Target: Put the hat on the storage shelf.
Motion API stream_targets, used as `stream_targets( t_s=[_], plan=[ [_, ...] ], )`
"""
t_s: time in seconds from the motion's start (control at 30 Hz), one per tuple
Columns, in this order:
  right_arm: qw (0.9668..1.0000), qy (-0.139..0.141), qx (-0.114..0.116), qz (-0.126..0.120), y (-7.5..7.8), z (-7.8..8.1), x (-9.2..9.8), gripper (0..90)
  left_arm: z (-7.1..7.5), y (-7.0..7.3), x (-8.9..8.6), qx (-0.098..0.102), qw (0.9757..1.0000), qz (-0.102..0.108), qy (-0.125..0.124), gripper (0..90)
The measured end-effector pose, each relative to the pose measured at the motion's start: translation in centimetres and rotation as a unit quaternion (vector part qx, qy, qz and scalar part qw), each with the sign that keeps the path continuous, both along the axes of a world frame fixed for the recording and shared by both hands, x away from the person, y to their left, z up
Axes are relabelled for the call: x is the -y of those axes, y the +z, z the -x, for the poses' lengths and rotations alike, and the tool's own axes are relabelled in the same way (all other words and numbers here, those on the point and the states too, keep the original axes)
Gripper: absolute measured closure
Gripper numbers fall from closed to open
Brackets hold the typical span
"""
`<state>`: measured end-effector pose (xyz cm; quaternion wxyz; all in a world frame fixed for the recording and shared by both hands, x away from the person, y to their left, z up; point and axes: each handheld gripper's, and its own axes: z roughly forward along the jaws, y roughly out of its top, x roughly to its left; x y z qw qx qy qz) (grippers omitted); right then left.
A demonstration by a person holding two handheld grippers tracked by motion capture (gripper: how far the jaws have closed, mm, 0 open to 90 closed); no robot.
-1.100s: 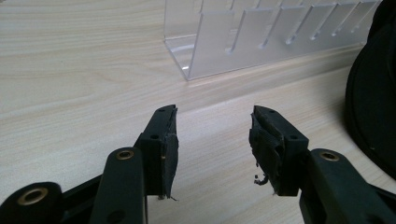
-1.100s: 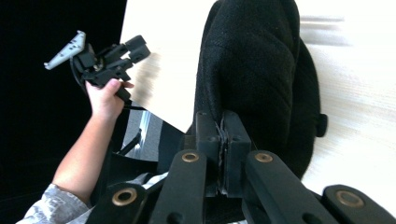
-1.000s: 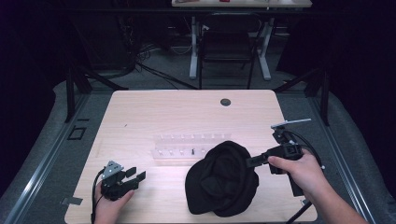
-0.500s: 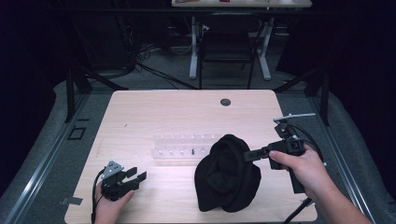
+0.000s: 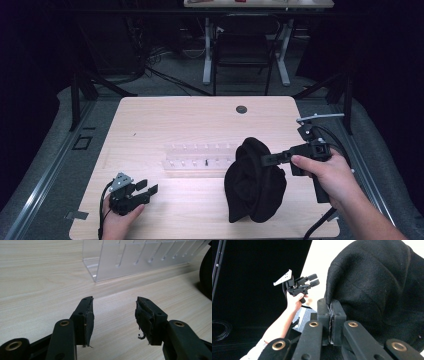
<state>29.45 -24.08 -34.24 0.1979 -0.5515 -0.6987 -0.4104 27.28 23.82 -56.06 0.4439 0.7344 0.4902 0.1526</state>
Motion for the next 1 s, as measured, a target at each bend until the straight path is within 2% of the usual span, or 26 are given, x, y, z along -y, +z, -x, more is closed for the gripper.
stream_targets(
  t_s=[0.3, 0.77, 1.0],
  plan=[
    [0.9999, -0.009, 0.012, -0.005, 1.6, -0.1, 0.5, 88.6, -0.1, -0.1, 0.0, -0.001, 1.0, -0.001, 0.0, 46.8],
    [0.9996, -0.01, 0.025, -0.004, 3.3, -0.7, -0.3, 88.5, -0.1, -0.1, 0.0, -0.001, 1.0, -0.003, 0.0, 46.6],
    [0.9994, -0.015, 0.028, -0.011, 4.2, -1.2, -0.4, 88.6, -0.1, -0.1, 0.1, 0.0, 1.0, -0.004, 0.0, 46.6]
  ],
)
